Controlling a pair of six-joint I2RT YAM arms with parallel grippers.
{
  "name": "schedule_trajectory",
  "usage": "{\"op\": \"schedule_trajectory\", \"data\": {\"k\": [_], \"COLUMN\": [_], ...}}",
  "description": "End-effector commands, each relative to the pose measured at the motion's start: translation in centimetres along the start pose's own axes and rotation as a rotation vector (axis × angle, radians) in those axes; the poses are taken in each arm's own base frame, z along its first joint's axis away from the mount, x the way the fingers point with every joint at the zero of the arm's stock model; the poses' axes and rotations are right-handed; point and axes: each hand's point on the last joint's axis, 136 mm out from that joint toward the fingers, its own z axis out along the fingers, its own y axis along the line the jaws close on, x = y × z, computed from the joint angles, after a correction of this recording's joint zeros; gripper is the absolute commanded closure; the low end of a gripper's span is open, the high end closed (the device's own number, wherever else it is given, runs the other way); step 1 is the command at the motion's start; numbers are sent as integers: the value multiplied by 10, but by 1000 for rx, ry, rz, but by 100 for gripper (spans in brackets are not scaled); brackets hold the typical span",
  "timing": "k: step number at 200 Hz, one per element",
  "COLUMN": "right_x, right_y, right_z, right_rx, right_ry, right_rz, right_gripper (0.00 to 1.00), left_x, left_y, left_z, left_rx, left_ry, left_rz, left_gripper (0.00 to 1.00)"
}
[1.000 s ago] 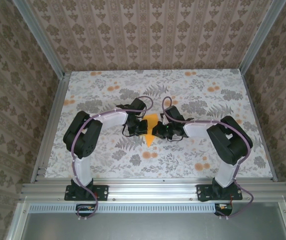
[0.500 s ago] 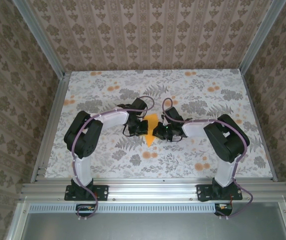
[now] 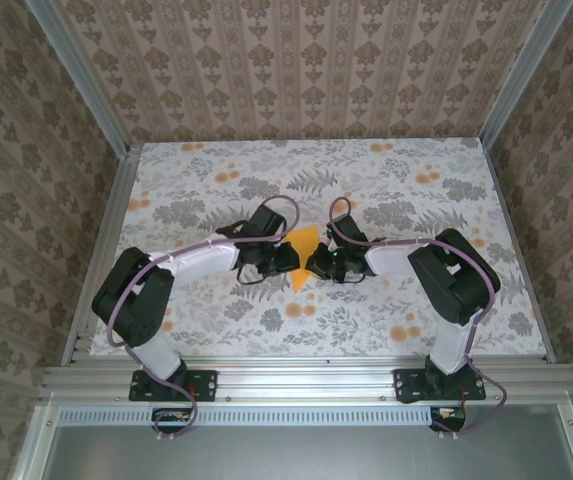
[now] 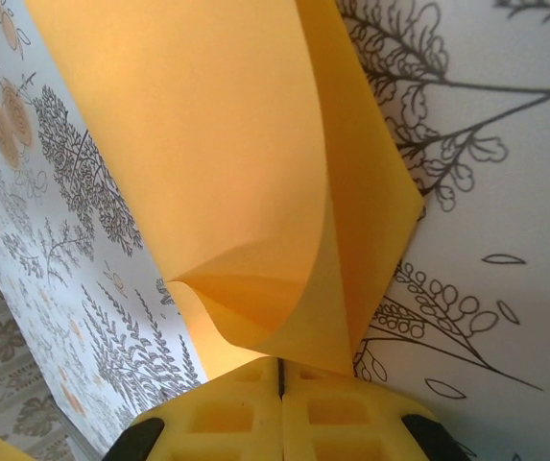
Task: Fold a paper plane with a square sheet of paper (pick it up from the middle)
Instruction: Third fold the triangle at the center of the table.
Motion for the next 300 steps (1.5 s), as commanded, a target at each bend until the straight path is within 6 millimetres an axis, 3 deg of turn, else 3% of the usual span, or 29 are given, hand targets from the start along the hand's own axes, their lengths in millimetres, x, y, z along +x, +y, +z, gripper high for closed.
{"op": "schedule_trajectory", "data": {"k": [1,64,135,156,196,229,257,300], "right_x": [3,4,1,-3,-2,10,-1,-34], "right_y": [-46,-50,-47,-40,-4,-2,-9,-23], "right_z": [10,12,10,7,-4,2,5,0], "right_rx": [123,118,105,85,17,39,73,92], "right_ry": [-4,7,13,12,17,65,60,26], "right_rz": [114,144,134,102,-43,-99,-100,-90], "right_gripper": [93,94,93,93,93,93,93,93], "left_x": [10,20,32,38,46,49,53,67], "left_y": [-6,5,46,54,61,63,65,75], "left_z": [7,33,40,40,42,45,44,39], "left_rx": [47,21,-158,-188,-214,-219,-224,-230], "left_ry": [2,43,77,95,125,133,145,174], "left_rz": [-36,-54,-68,-74,-82,-86,-83,-85], "left_gripper": [85,93,96,97,99,100,100,100]}}
